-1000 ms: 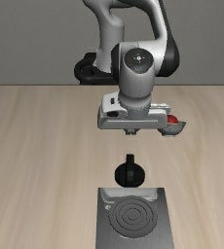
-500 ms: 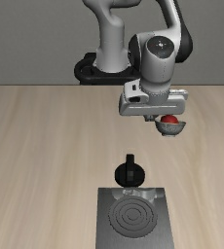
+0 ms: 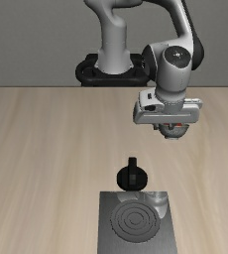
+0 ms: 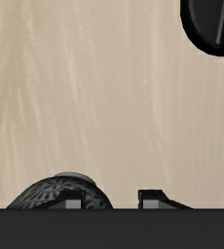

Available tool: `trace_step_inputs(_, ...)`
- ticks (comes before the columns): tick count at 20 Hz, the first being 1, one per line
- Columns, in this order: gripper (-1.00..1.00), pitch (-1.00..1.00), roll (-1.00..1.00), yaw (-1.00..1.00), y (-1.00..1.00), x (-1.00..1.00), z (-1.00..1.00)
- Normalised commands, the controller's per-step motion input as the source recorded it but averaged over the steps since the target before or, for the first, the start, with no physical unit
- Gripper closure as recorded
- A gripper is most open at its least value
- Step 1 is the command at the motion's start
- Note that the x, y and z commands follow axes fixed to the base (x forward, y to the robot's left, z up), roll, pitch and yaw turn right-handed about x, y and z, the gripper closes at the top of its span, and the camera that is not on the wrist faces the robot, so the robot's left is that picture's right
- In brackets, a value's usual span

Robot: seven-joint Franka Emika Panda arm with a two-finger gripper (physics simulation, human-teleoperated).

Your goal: Pick up the onion and place it on the akita black bowl with the stove turned on

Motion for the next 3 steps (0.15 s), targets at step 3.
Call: trace_step_inputs(3,-1.00,0.00,0.00,0.00,0.00,0.00,0.00)
